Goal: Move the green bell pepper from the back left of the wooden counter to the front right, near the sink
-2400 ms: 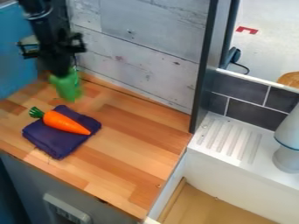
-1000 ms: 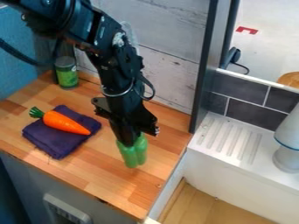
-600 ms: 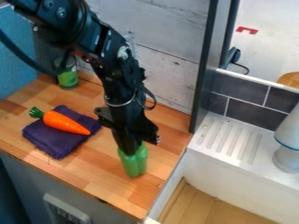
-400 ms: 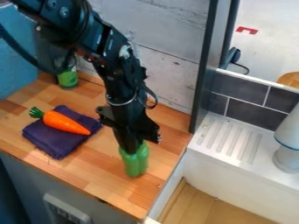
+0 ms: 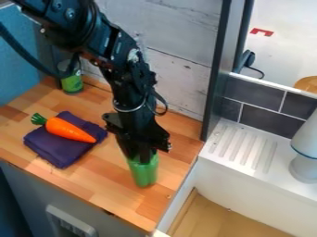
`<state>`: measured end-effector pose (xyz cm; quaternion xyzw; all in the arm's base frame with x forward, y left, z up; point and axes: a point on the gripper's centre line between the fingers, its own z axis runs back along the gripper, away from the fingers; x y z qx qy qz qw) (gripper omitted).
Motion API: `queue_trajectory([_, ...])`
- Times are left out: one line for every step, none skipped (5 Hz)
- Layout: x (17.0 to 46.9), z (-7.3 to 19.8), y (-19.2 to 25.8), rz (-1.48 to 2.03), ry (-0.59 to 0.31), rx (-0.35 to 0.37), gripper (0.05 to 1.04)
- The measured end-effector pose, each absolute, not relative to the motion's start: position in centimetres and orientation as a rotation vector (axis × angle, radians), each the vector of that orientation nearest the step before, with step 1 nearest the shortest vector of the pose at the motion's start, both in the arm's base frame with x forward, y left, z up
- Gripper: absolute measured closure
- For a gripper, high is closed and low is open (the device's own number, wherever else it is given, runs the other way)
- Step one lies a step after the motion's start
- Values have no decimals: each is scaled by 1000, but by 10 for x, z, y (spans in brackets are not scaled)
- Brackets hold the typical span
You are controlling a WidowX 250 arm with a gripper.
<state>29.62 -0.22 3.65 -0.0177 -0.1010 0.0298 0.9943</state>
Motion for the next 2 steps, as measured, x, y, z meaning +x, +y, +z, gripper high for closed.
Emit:
queue_trajectory([295, 51, 0, 83, -226, -49, 155])
queue_trajectory([290, 73, 10, 132, -250, -82, 69])
